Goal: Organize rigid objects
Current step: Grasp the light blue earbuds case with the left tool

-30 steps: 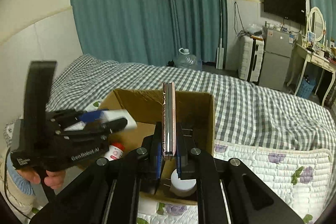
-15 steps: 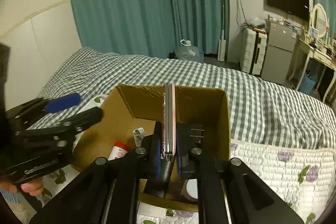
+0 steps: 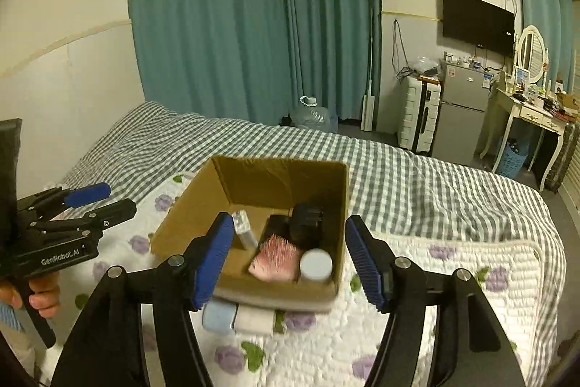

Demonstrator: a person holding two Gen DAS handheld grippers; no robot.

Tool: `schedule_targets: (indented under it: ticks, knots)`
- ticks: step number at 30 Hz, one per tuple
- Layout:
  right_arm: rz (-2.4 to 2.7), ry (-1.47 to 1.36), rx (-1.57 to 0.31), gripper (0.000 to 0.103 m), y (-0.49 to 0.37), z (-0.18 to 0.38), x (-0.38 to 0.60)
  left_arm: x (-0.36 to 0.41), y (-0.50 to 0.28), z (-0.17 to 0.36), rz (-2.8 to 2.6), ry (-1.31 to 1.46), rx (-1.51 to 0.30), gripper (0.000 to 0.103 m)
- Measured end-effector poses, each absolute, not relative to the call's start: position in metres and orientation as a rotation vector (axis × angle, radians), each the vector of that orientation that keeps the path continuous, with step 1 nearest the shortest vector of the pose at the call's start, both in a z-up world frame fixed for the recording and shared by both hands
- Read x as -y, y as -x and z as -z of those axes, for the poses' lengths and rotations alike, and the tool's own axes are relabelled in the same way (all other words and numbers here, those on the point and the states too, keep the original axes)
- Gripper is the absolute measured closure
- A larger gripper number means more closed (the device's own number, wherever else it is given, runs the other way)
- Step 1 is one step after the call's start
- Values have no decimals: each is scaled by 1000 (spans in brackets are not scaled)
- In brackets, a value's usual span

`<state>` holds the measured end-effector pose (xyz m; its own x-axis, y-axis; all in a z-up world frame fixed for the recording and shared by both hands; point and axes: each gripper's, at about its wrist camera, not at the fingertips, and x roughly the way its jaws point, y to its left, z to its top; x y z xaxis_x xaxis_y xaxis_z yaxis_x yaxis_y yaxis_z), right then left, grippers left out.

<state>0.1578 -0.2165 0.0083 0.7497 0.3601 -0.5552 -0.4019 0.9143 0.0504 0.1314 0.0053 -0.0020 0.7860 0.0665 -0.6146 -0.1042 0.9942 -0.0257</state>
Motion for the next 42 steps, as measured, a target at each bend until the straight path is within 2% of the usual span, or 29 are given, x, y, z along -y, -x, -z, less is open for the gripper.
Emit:
schedule_targets:
  ticks: [5, 13, 25, 30, 33, 42]
  knots:
    - [-398, 55, -612, 37, -141, 22, 228, 0, -119, 30, -112, 71, -706, 39]
    - [-361, 53, -753, 37, -153, 80, 235, 26, -125, 105, -75, 43, -831, 39]
    - [-346, 30, -828, 37, -165, 100, 236, 73, -158, 180, 10, -156, -976, 39]
    - [-337, 54, -843, 37, -166, 106, 231, 74, -168, 183, 4, -156, -981, 39]
    - [-331, 79, -853, 37, -167, 112, 227, 74, -166, 182, 19, -150, -973, 46]
    - [-328, 112, -855, 37, -164, 121, 221, 53, -138, 160, -4, -99, -964, 46]
